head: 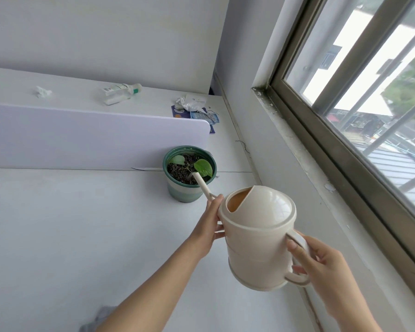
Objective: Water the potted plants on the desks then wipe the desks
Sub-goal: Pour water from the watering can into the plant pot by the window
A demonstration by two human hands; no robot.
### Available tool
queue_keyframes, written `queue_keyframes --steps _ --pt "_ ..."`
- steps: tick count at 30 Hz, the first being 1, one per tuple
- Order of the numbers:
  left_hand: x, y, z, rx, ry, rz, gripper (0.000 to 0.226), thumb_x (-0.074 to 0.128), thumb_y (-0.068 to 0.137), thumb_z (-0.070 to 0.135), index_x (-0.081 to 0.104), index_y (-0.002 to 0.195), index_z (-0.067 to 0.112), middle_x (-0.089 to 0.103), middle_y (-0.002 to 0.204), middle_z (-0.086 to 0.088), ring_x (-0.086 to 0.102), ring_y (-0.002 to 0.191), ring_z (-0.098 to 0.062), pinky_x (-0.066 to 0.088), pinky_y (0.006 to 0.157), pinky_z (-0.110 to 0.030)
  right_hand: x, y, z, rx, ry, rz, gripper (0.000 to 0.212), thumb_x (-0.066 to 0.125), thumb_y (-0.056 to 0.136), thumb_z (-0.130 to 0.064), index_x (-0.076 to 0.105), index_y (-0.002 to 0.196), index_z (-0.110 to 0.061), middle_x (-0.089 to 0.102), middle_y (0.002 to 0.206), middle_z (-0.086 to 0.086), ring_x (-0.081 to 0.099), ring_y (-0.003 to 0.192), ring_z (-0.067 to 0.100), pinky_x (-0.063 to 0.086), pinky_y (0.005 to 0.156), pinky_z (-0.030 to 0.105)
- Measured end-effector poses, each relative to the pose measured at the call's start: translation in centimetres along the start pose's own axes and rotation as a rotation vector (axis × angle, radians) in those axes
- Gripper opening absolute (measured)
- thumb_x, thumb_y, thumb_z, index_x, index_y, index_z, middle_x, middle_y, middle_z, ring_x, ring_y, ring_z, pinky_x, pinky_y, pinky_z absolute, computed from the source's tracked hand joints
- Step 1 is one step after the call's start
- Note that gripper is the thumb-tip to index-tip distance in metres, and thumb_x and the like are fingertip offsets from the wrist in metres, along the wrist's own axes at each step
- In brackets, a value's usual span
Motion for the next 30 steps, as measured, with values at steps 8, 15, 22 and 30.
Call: queue_keyframes --steps 8,15,22,30 --pt "-1.3 -0.1 2.2 0.074 0.009 0.051 0.079 0.04 0.068 0.065 0.036 0.139 0.031 0.056 0.131 -0.001 0.06 0.094 -0.013 0.048 0.068 -0.027 1.6 0.8 -0.9 -0.039 0.032 -0.024 0.015 0.061 0.084 -0.017 0.068 0.082 -0.03 0.061 0.09 -0.003 0.055 0.063 0.003 0.053 0.057 0.016" --pt "-0.2 -0.3 1.1 0.055 -0.008 0.03 0.077 0.041 0.069 0.063 0.037 0.138 0.029 0.054 0.134 -0.003 0.06 0.091 -0.012 0.048 0.065 -0.025 0.5 0.1 -0.4 -0.017 0.028 -0.001 0.02 0.061 0.084 -0.015 0.069 0.082 -0.034 0.066 0.103 0.001 0.06 0.062 -0.008 0.054 0.058 0.013" --pt "2.1 -1.0 -0.9 0.036 0.029 0.0 0.079 0.051 0.061 0.065 0.04 0.131 0.029 0.055 0.125 0.0 0.06 0.099 -0.019 0.048 0.087 -0.036 -1.6 -1.9 1.4 0.015 0.054 0.016 0.016 0.066 0.08 -0.025 0.07 0.083 -0.04 0.074 0.076 -0.018 0.062 0.068 -0.009 0.053 0.064 0.017" --pt "2.0 -3.6 -3.7 0.014 0.182 0.007 0.087 0.059 0.053 0.062 0.038 0.131 0.028 0.056 0.124 0.005 0.051 0.119 -0.018 0.036 0.097 -0.034 -2.6 -4.2 7.6 0.192 0.086 -0.003 0.01 0.063 0.08 0.002 0.071 0.073 0.002 0.06 0.123 -0.001 0.054 0.116 0.021 0.038 0.101 0.039"
Point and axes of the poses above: each hand's wrist, its own y-axis towards the middle knuckle, its own x-axis out of the palm, z = x × y, the point moved 4 cm from there along y, towards the middle knuckle
